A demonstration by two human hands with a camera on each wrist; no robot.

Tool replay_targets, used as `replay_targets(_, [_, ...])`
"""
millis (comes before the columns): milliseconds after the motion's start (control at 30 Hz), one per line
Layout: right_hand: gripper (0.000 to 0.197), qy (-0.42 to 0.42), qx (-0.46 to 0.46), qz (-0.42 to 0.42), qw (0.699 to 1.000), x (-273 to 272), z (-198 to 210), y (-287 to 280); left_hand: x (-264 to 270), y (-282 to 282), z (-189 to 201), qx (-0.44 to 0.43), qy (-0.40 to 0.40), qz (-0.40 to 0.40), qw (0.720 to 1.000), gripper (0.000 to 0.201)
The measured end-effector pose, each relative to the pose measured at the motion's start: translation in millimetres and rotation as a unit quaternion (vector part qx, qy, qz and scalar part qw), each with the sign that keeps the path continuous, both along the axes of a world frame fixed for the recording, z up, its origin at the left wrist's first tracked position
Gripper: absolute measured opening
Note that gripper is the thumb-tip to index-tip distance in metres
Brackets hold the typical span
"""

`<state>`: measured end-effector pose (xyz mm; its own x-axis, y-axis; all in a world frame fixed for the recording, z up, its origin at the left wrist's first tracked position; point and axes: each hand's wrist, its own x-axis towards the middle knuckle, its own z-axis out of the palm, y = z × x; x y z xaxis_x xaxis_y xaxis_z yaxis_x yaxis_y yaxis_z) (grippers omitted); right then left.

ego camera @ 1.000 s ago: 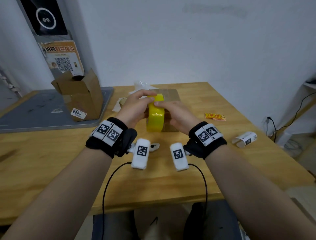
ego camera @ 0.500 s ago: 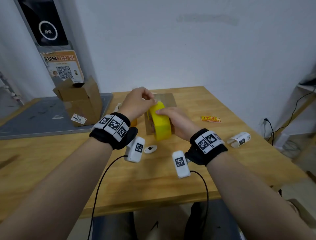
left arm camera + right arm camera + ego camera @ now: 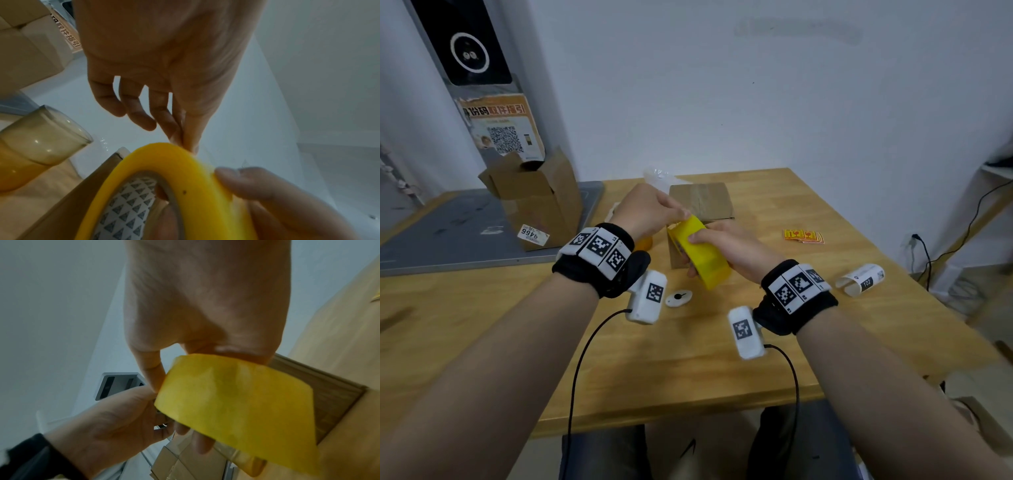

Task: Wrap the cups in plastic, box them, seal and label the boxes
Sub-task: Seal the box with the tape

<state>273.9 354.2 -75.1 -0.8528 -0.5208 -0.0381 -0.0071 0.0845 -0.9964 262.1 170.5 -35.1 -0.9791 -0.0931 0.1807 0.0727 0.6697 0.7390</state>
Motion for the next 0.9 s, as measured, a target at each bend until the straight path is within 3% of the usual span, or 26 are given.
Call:
replay_targets(133, [0.023,0.009,-0.003,0.051,0.999,-9,-4,6,-10,0,-9,0.027,0.023,0.013,0.999,0.008])
replay_targets(233, [0.048,-0.031,-0.047,0.123,0.991,-19,-10,17,-17,-9,-11,0.081,0.023,0.008,0.996,0.01])
replay_targets(300, [0.053,-0.027,-0.044,0.128,0.99,-26,-10,23,-21,-14,-16,0.102,0.031,0.012,0.994,0.01])
replay_targets(400, [0.045,0.031,0.086,0.088,0.992,-34,-2,25,-23,-13,-24,0.141,0.067,0.045,0.987,0.016])
replay_targets(500, [0.049,0.11,0.223,-0.025,0.968,-38,3,31,-25,-19,-22,0.191,0.094,0.07,0.975,0.016])
replay_targets(533, [0.053,0.13,0.237,-0.053,0.961,-40,2,37,-26,-22,-21,0.189,0.096,0.073,0.974,0.014])
replay_targets(600, [0.048,0.118,0.192,-0.03,0.974,-40,1,49,-27,-28,-21,0.203,0.096,0.08,0.971,0.006])
replay_targets(667, [0.036,0.094,0.127,0.019,0.987,-40,-3,60,-28,-35,-26,0.233,0.105,0.095,0.962,0.012])
replay_targets(733, [0.034,0.105,0.111,0.008,0.988,-46,-7,67,-31,-42,-31,0.263,0.109,0.117,0.951,0.016])
replay_targets(800, [0.04,0.155,0.143,-0.048,0.976,-52,-4,71,-30,-45,-35,0.283,0.1,0.133,0.945,0.011])
replay_targets(900, [0.064,0.216,0.202,-0.117,0.948,-65,6,81,-24,-42,-50,0.319,0.087,0.154,0.931,0.013])
